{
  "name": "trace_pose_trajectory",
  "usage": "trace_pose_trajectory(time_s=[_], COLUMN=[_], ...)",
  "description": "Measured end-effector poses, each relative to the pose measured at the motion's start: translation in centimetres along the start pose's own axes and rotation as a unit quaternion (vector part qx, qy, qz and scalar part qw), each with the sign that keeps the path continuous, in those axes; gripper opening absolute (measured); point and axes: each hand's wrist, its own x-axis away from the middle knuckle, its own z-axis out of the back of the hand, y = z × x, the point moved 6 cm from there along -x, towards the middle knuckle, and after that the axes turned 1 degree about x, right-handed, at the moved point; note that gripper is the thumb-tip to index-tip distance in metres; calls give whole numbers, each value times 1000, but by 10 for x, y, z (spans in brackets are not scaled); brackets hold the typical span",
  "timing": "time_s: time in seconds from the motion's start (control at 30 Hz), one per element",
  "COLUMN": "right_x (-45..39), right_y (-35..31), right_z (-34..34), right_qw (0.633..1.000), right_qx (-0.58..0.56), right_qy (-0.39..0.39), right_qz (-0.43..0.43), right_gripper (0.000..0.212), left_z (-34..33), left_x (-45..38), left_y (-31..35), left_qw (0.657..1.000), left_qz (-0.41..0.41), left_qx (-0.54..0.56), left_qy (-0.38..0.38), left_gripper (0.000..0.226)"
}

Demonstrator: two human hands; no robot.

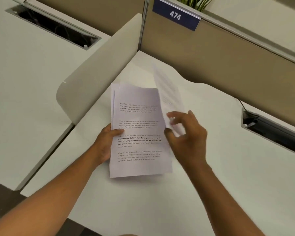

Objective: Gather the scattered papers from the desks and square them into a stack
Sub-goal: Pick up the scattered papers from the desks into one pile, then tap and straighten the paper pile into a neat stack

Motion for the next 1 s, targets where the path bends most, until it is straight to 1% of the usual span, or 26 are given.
trace_pose_trajectory(time_s=[0.03,0.07,0.13,0.17,0.23,0.3,0.37,0.4,0.47,0.5,0.53,0.57,0.6,0.63,0.67,0.7,0.73,0.77,0.8,0.83,0.87,0.9,0.93,1.0], right_x=[14,27,48,55,64,73,83,88,98,101,102,99,94,87,80,76,74,75,77,80,83,83,83,83], right_y=[-15,-24,-30,-29,-29,-30,-33,-34,-34,-34,-33,-30,-24,-15,1,23,48,75,98,116,128,135,140,146], right_z=[-15,-30,-55,-64,-74,-81,-87,-89,-88,-86,-81,-71,-57,-40,-19,2,21,35,44,47,49,52,59,76], right_qw=[997,989,972,966,958,948,935,929,923,925,932,945,963,981,992,993,979,952,915,877,848,835,835,850], right_qx=[35,66,93,90,73,70,83,90,94,90,76,41,-5,-41,-51,-43,-36,-53,-106,-177,-245,-292,-318,-326], right_qy=[-58,-114,-203,-232,-266,-287,-312,-322,-330,-330,-326,-307,-262,-191,-105,-24,34,49,37,10,-23,-54,-65,-38], right_qz=[40,63,69,67,79,117,148,161,171,165,141,101,54,8,-43,-111,-199,-299,-387,-447,-469,-464,-445,-412], right_gripper=[25,27,28,26,20,18,14,11,7,14,28,41,47,47,45,46,55,69,82,89,86,75,62,41], left_z=[-6,-11,-21,-25,-32,-42,-50,-53,-55,-56,-58,-60,-64,-69,-74,-79,-84,-91,-98,-106,-115,-125,-136,-159], left_x=[0,1,2,3,6,9,13,15,14,14,15,16,17,18,20,21,22,24,26,27,29,30,31,32], left_y=[0,1,2,1,0,-1,-3,-3,-5,-7,-9,-11,-11,-11,-10,-10,-8,-7,-6,-5,-5,-6,-7,-7], left_qw=[1000,1000,1000,1000,999,997,994,994,995,996,995,995,994,992,990,989,987,985,983,980,977,974,971,961], left_qz=[-3,-8,-19,-21,-13,2,0,-12,-34,-38,-39,-40,-43,-47,-50,-51,-53,-55,-58,-62,-65,-70,-77,-100], left_qx=[-1,-3,-8,-10,-13,-8,-5,-6,-15,-21,-29,-35,-42,-48,-53,-59,-68,-77,-86,-96,-107,-119,-132,-162], left_qy=[-6,-8,-12,-18,-39,-81,-106,-106,-89,-83,-82,-86,-94,-104,-117,-128,-136,-144,-153,-162,-170,-178,-186,-203], left_gripper=[39,36,29,30,41,54,58,54,36,30,30,32,33,34,35,37,38,38,37,36,35,33,31,27])
